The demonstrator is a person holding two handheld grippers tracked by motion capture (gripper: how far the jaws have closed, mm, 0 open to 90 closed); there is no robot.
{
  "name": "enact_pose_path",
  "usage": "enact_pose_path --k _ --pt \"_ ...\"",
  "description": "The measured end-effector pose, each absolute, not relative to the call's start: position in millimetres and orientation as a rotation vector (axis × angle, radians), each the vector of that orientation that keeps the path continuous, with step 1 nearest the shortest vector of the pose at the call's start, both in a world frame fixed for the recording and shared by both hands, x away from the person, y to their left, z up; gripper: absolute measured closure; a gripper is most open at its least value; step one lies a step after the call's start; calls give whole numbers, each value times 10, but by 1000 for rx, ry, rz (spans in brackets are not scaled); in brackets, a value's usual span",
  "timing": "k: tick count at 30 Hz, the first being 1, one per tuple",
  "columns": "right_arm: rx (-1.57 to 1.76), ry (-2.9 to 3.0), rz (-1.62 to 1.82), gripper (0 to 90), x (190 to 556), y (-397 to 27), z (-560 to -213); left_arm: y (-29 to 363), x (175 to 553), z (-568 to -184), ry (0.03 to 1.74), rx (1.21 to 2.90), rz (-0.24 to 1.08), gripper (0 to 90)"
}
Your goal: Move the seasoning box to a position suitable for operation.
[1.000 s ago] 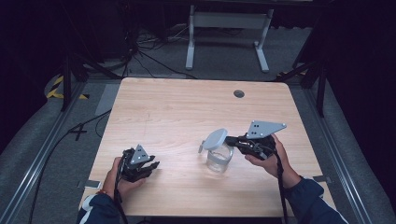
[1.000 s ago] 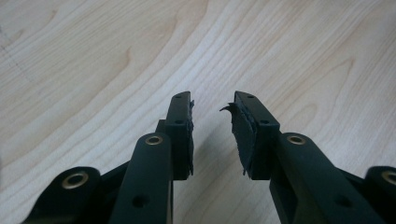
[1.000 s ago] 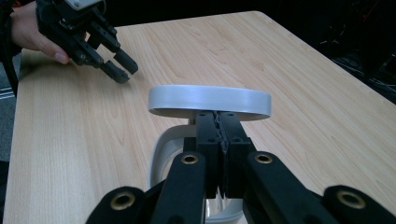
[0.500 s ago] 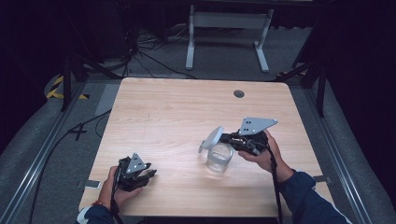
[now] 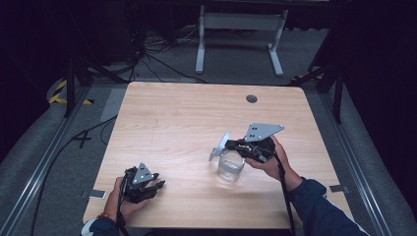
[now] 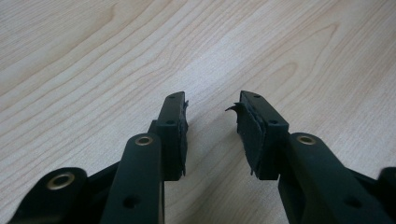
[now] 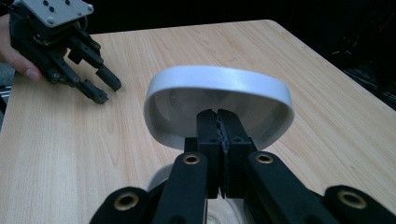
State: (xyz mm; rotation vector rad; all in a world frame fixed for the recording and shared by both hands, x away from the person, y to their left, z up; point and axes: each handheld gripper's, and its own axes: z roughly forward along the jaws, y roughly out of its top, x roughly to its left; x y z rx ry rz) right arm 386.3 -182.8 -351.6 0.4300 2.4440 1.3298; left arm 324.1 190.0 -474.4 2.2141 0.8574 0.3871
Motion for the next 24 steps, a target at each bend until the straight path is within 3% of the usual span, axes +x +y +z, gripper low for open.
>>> enact_pose_path --k 11,24 --pt "435 2448 1320 879 3896 -1785 -3543 1928 3246 -4755 858 2204 375 607" --pt "445 2468 1281 850 3901 -1914 -3566 1989 3339 -4797 852 2166 374 497"
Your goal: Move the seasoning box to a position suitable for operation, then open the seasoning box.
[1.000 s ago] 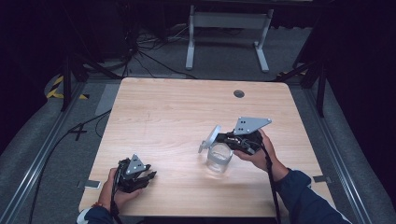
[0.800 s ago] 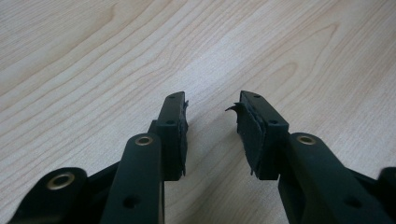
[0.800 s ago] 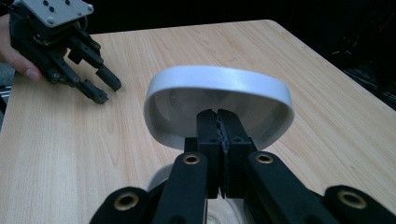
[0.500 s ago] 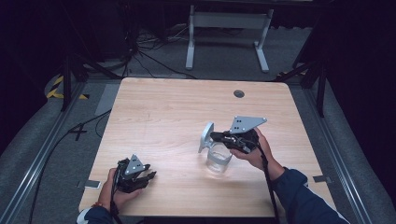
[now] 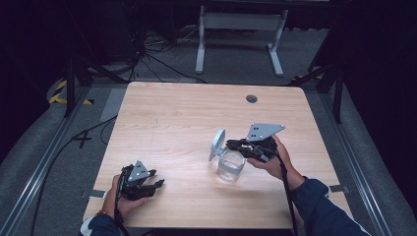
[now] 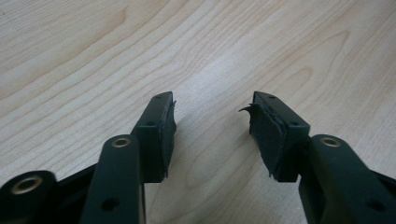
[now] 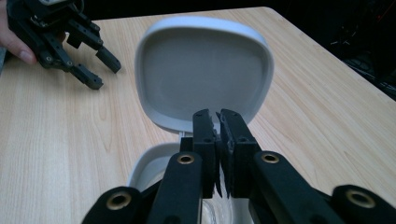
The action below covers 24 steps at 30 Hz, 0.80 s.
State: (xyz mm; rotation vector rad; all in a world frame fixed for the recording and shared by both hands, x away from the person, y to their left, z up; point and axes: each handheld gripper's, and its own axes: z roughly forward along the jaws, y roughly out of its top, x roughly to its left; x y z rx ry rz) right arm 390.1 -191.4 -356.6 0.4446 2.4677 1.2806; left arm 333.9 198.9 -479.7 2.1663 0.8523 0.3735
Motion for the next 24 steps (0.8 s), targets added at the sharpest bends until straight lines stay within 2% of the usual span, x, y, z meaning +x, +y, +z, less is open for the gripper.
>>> enact_pose_path --k 7,24 --pt "437 2482 1231 809 3893 -1954 -3555 1983 3358 -4802 870 2159 371 438" --pt "415 2492 1167 741 3826 -2002 -3498 1990 3384 -4794 857 2176 360 419"
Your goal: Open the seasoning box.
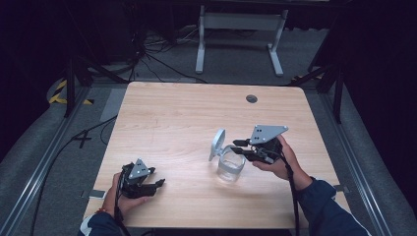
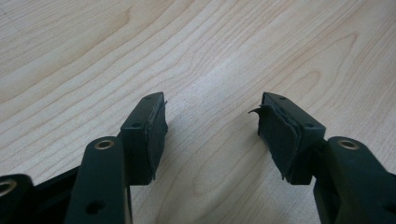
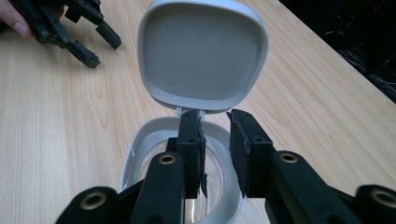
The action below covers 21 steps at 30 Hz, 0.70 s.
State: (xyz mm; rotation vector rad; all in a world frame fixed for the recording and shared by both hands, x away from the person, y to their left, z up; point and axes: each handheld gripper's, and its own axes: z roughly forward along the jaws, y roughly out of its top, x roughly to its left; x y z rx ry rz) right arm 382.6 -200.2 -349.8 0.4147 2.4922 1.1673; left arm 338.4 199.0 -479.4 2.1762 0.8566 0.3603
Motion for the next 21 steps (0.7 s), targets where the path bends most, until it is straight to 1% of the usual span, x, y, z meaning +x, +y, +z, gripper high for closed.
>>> enact_pose_path --k 9,21 --pt "415 2507 1138 729 3774 -2068 -3487 1981 3388 -4802 859 2167 362 406" --pt "474 2484 1113 686 3707 -2417 -3436 1978 3397 -4802 857 2169 362 393"
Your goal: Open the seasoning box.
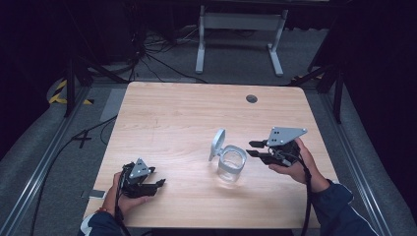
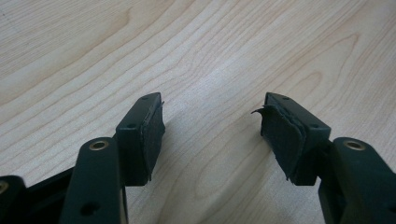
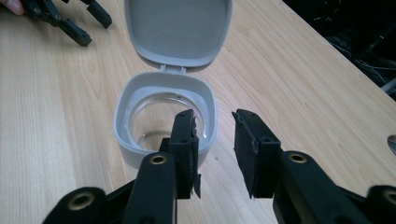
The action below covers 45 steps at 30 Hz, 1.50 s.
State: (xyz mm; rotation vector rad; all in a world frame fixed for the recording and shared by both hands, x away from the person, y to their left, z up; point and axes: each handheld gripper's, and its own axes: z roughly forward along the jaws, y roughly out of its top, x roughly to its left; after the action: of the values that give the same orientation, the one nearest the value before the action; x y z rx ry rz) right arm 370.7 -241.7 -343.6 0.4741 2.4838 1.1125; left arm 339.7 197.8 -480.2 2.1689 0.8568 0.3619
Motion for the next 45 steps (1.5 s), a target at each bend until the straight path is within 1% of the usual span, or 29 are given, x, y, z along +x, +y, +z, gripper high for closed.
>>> enact_pose_path --k 9,12,18,27,30,37,40,41,42,45 --pt "536 2471 1084 625 3693 -2646 -3499 1975 3402 -4804 863 2165 366 377" --pt "568 2466 1056 582 3686 -2733 -3551 1976 3404 -4804 861 2165 371 377" --pt "632 2473 962 543 3705 -2924 -3753 1976 3405 -4804 864 2164 371 371" --pt "639 2496 902 498 3698 -3144 -4042 1973 3402 -4804 871 2164 376 360" --pt "648 2502 904 500 3684 -3219 -4109 1976 3403 -4802 875 2168 369 358" --pt "673 2512 886 462 3578 -3386 -4311 1980 3425 -4804 861 2169 366 344" --pt "707 2503 906 438 3501 -3496 -4402 1971 3463 -4800 859 2183 356 314" --pt "724 2502 908 438 3482 -3528 -4431 1971 3463 -4800 859 2183 356 309" --pt "739 2497 909 413 3461 -3557 -4464 1959 3494 -4801 845 2186 353 305" --pt "769 2501 895 398 3410 -3615 -4530 1931 3539 -4797 831 2196 347 294"
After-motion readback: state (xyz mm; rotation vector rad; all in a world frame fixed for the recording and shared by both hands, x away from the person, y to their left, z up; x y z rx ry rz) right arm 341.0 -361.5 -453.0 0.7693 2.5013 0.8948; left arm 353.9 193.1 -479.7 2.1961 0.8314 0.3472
